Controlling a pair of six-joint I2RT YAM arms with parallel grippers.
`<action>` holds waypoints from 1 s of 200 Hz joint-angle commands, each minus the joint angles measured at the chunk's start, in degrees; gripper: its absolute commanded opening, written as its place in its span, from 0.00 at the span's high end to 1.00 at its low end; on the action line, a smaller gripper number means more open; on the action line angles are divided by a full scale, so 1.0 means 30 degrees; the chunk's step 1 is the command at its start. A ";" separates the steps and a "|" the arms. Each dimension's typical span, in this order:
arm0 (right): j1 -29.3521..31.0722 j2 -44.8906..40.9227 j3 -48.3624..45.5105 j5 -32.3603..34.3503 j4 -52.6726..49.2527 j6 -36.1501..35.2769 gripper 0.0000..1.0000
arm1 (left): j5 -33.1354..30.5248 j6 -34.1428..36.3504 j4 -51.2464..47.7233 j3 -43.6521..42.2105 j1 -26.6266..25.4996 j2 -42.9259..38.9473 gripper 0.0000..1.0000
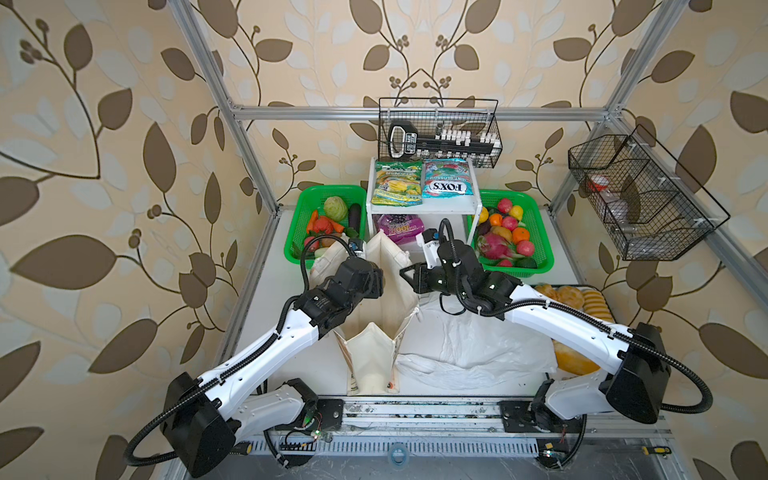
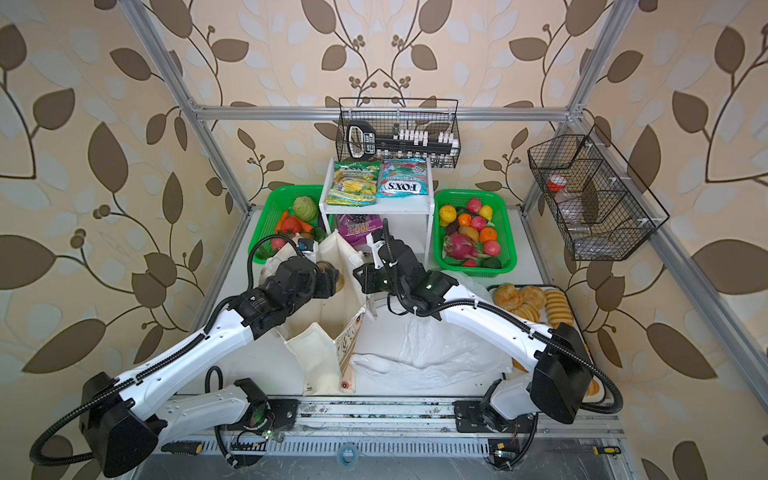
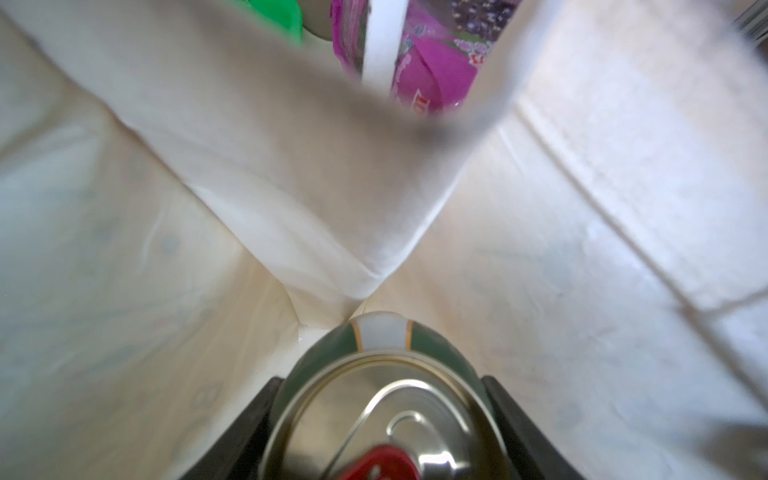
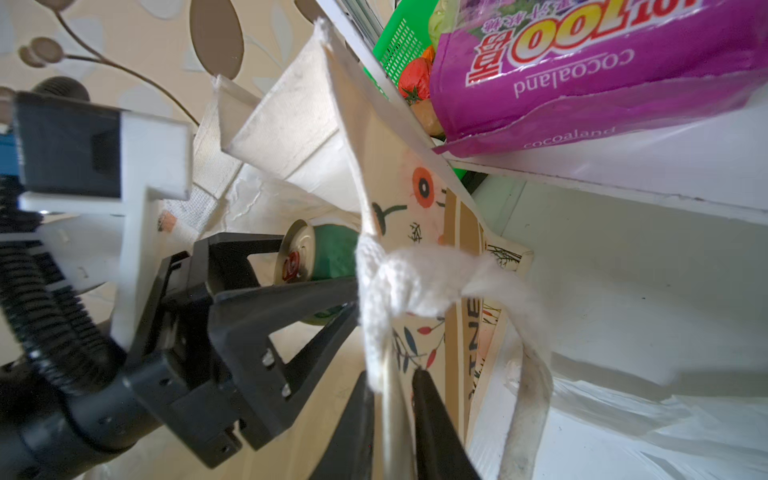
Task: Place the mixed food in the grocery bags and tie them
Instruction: 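Push the can down into the tote with the left gripper while right holds handle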
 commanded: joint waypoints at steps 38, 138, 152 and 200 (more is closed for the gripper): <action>-0.0081 -0.0316 -0.0339 -0.0049 0.0308 0.0149 0.81 | 0.1478 -0.0914 0.1555 -0.1276 0.0042 -0.0291 0.91; -0.0054 -0.0748 -0.0653 -0.0462 0.0592 0.0347 0.81 | -0.2143 0.1935 0.4352 0.0100 0.0026 0.3760 0.89; -0.0097 -0.0811 -0.0771 -0.0493 0.0630 0.0332 0.81 | -0.2142 0.2144 0.4975 0.0015 0.0043 0.4168 0.89; -0.0083 -0.0767 -0.0876 -0.0527 0.0777 0.0383 0.81 | -0.1596 0.1437 0.4735 -0.0417 0.0044 0.5201 0.89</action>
